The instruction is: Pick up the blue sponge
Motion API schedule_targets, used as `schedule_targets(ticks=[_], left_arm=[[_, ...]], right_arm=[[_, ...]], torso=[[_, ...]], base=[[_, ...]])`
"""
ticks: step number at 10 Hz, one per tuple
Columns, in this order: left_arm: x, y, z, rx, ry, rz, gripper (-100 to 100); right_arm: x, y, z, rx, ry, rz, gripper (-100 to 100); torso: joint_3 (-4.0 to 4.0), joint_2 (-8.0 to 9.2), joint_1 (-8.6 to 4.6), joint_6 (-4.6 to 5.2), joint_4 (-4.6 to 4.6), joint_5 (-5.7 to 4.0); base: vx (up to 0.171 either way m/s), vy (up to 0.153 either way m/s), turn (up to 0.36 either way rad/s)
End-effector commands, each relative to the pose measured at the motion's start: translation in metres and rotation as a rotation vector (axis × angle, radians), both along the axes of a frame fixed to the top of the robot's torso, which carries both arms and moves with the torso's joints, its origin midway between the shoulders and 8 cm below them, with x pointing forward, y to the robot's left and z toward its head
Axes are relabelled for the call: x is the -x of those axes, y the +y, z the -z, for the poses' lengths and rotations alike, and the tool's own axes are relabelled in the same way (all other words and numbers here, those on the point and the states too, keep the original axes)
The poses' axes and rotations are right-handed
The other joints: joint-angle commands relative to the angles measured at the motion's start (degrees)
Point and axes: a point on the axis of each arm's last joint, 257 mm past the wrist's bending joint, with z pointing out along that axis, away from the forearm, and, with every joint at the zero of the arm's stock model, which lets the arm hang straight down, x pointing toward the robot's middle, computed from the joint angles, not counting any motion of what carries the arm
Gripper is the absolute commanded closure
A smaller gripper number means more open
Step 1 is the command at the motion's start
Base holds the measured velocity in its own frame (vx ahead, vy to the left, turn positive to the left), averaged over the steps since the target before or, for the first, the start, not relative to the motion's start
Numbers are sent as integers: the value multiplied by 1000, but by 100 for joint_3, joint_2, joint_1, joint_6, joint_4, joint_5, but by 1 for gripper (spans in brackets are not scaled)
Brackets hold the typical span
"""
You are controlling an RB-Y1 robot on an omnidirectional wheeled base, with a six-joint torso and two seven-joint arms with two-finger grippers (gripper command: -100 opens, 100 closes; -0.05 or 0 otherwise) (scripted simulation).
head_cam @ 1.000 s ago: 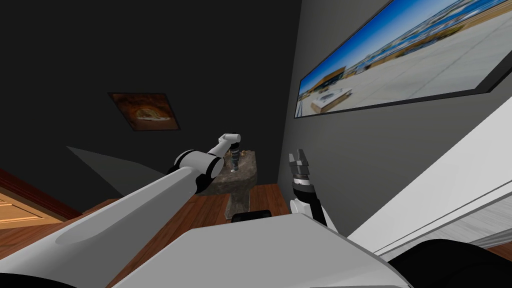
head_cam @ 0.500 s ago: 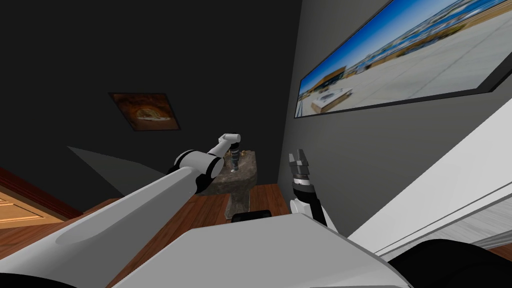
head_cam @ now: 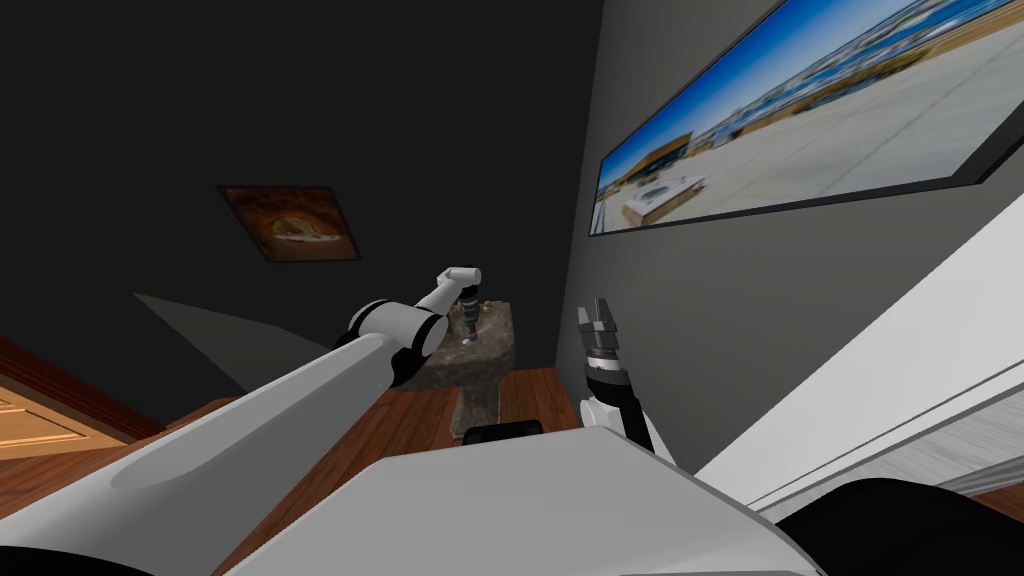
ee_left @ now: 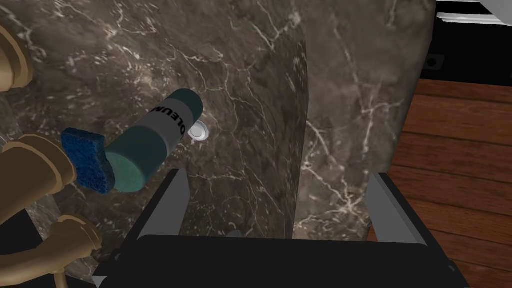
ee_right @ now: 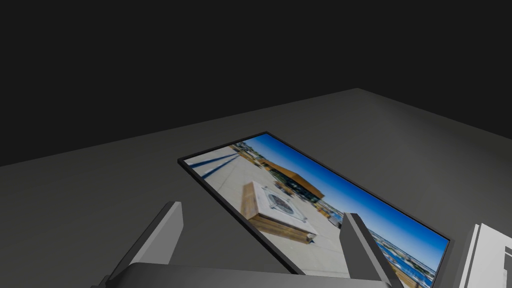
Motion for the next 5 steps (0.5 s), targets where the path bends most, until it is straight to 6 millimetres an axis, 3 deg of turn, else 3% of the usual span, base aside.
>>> schedule_targets(ticks=[1, 5], left_arm=[[0, 0, 0, 0, 0, 0, -100], [-2, -12, -6, 31, -10, 8, -100]], right_arm=[[0, 0, 0, 0, 0, 0, 0], [0, 0, 0, 0, 0, 0, 0]], torso=[[0, 0, 0, 0, 0, 0], [-1, -2, -25, 1, 1, -6]], base=[[1, 10, 0], [2, -18, 21]])
